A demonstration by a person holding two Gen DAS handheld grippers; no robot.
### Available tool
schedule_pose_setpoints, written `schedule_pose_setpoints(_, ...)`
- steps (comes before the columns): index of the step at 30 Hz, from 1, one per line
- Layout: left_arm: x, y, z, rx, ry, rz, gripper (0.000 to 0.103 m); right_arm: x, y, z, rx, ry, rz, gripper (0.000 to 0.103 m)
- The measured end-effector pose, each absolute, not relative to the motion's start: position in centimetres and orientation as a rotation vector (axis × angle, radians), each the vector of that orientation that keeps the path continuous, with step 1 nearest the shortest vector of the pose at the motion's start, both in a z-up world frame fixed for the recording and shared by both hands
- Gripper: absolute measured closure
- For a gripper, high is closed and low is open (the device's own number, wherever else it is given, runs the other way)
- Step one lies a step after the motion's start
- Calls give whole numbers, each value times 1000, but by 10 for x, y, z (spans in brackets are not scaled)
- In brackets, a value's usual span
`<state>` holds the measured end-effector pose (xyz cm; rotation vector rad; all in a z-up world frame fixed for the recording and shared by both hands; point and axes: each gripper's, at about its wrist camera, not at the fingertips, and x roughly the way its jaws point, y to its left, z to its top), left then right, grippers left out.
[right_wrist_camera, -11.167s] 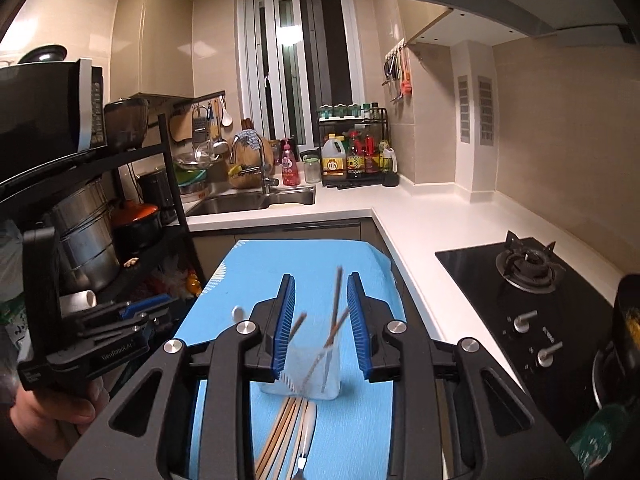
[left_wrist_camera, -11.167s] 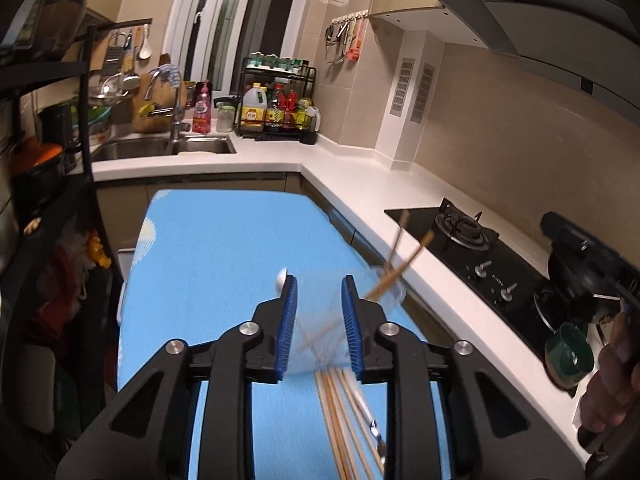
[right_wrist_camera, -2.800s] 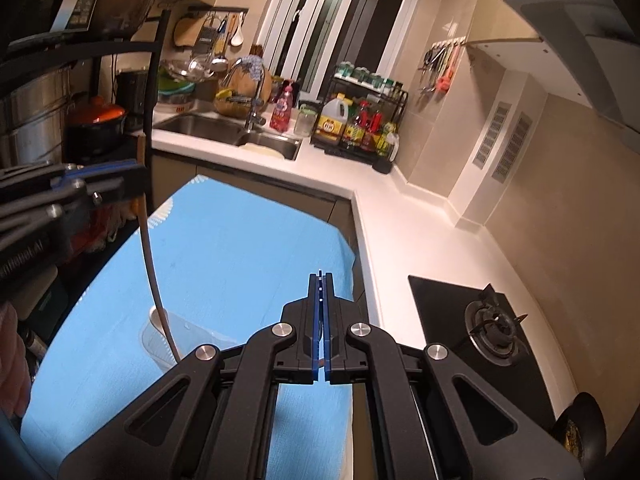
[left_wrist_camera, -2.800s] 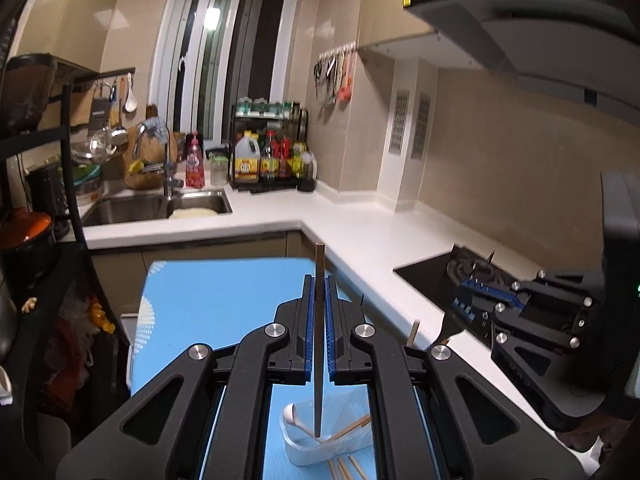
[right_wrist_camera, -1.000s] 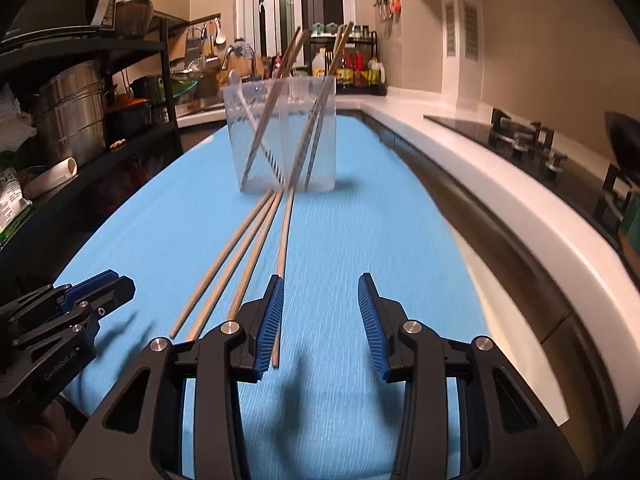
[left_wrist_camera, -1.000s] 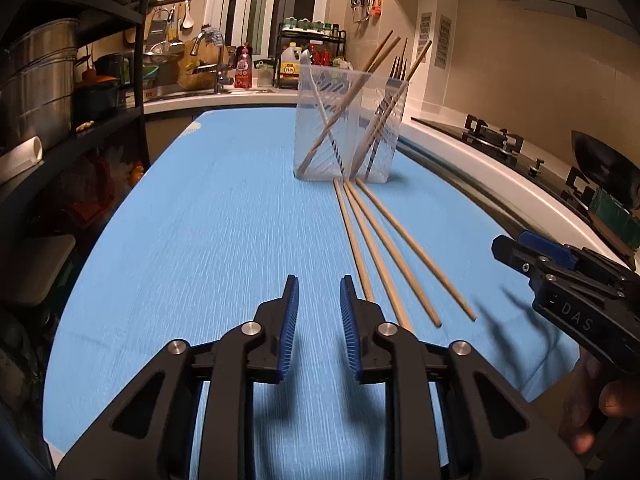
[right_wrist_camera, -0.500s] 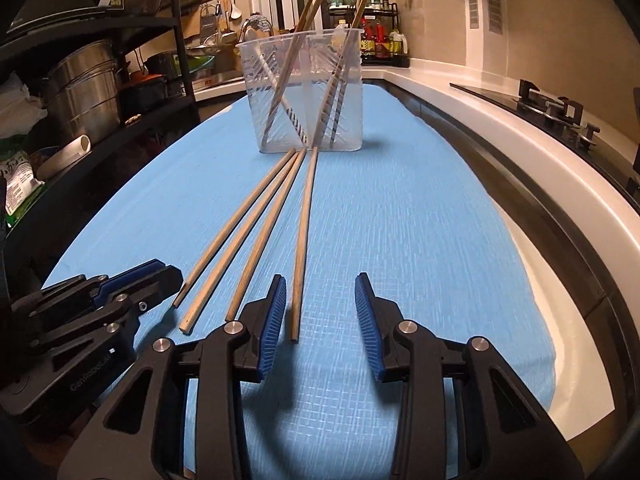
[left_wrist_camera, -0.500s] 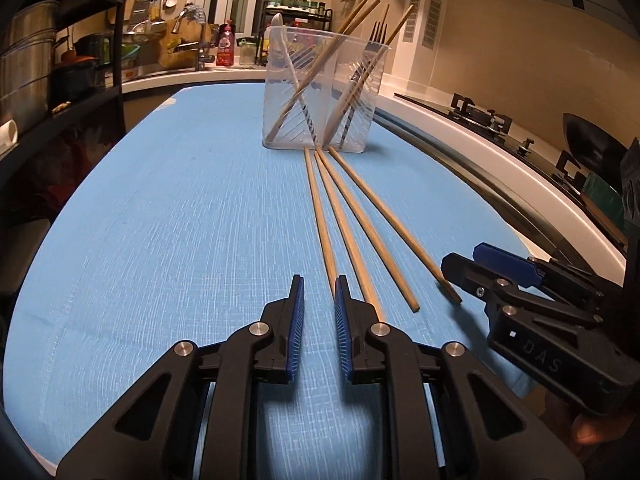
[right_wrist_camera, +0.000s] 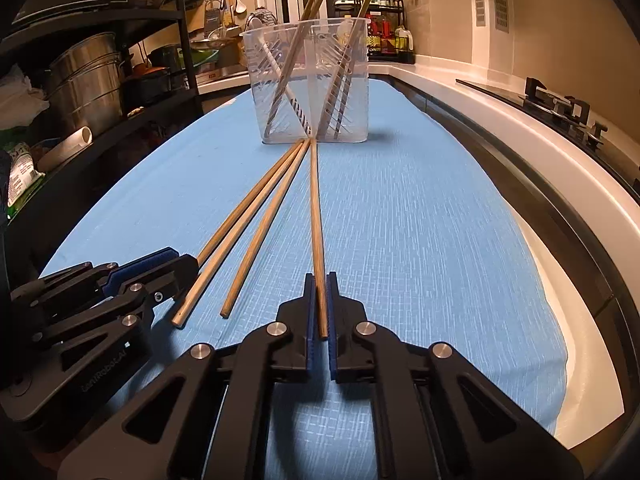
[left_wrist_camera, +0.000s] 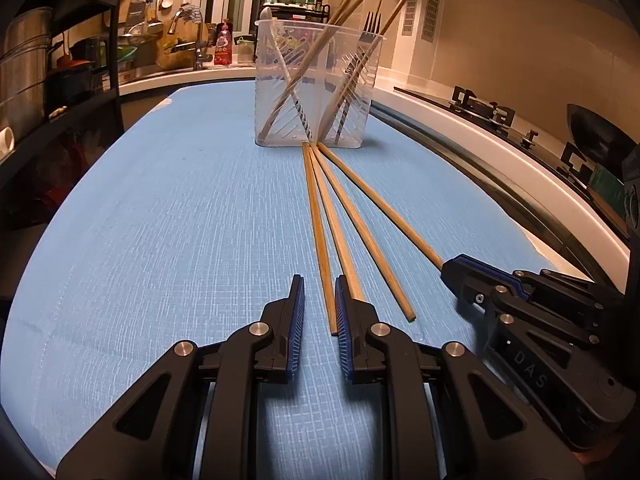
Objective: Organize utensils
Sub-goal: 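Close the right tool on a chopstick while the left tool grasps another chopstick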
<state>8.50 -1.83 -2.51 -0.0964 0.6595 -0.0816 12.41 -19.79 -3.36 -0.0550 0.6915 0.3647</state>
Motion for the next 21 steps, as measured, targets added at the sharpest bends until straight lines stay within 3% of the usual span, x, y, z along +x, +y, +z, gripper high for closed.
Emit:
schedule_pose_setpoints(12,89,-25,-24,-2,644,-60,87,115,-202,-33,-76,681,337,99)
schedule_pose_setpoints(15,85,-24,-24,12,636,-57,98,112,-205,-33,-84,677,321,99)
schedule_pose_setpoints(21,64,-1,-25,-13,615,-19,98,102,-213,-33,-94,665,276,98)
